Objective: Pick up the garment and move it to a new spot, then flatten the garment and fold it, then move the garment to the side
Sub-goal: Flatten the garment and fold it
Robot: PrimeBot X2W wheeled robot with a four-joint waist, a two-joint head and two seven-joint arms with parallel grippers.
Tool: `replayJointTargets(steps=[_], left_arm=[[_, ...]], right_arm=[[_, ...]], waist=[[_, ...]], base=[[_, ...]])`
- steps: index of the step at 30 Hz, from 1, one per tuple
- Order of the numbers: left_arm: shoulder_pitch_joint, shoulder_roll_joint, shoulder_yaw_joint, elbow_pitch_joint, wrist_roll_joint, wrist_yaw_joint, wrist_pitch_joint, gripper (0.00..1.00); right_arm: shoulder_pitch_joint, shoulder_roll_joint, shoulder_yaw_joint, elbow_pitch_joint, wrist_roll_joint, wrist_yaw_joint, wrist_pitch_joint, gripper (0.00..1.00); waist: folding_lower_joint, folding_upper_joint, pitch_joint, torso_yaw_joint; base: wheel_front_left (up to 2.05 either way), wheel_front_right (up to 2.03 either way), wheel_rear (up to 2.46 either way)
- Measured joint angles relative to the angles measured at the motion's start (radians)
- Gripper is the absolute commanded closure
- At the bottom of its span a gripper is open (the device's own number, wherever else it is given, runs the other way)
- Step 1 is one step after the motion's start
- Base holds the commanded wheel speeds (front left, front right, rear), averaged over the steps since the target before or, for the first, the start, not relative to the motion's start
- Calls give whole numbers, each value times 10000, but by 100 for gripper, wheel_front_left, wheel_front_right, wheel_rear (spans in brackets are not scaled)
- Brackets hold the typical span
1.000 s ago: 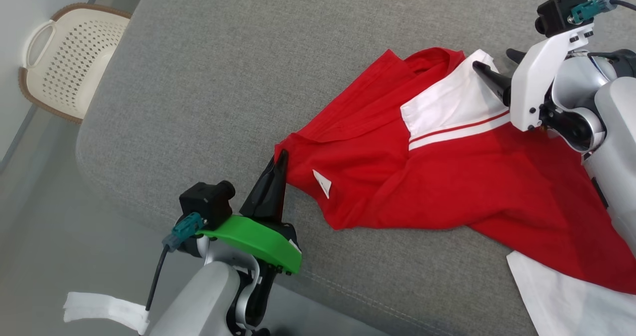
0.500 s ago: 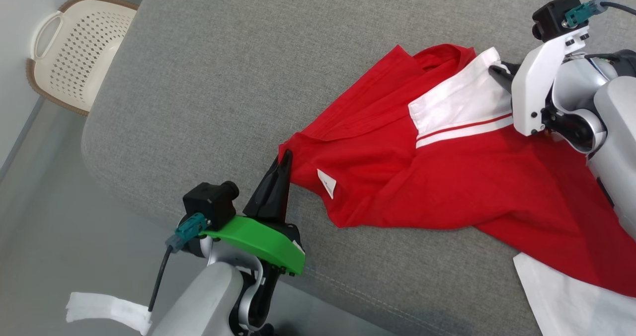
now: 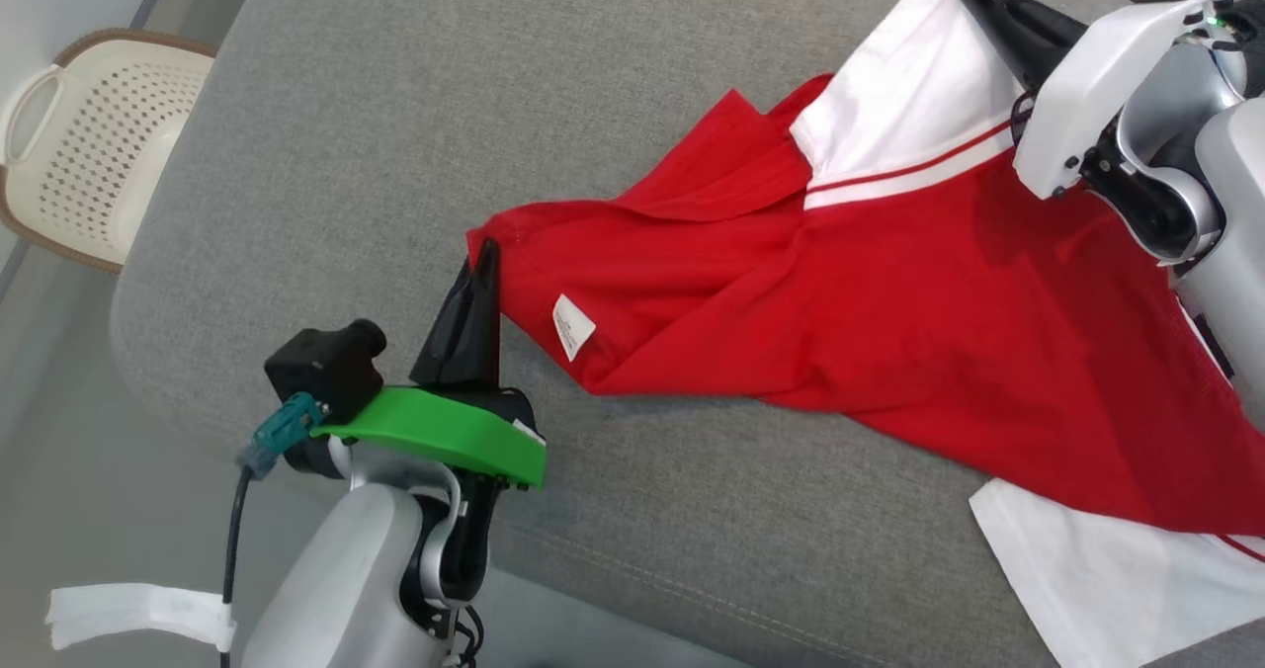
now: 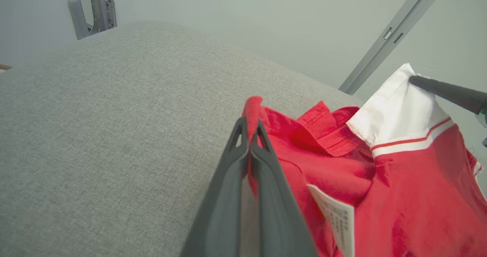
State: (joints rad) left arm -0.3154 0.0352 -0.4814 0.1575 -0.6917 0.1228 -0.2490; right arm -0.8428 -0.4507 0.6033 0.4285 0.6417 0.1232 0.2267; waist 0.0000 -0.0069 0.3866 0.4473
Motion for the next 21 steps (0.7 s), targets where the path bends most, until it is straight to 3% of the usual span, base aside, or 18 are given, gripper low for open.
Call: replayJointTargets(steps=[7,8,16,21], left_arm=[[-193,-17,838,-447,117,0,-23,100],[-228,-17,1131,-596,178,2,-27,100],[-314,-23,1858,-1106,458,10,-29,100],[-38,23,2220,-1455,458,10,-29,100]], right_arm=[[181,-167,-313,-813,123,2,-2219,100],[399,-157,-621,-999,178,4,-2930,100],[2137,-71,-1475,-1781,173,-117,-5373,100],[3277,314,-1818,-2658,173,-483,-5062,100]], waist=[[0,0,-341,-627],[0,0,-466,-839],[0,0,-1173,-1712],[0,1,-1734,-2281]], base=[[0,0,0],[0,0,0],[0,0,0],[0,0,0]])
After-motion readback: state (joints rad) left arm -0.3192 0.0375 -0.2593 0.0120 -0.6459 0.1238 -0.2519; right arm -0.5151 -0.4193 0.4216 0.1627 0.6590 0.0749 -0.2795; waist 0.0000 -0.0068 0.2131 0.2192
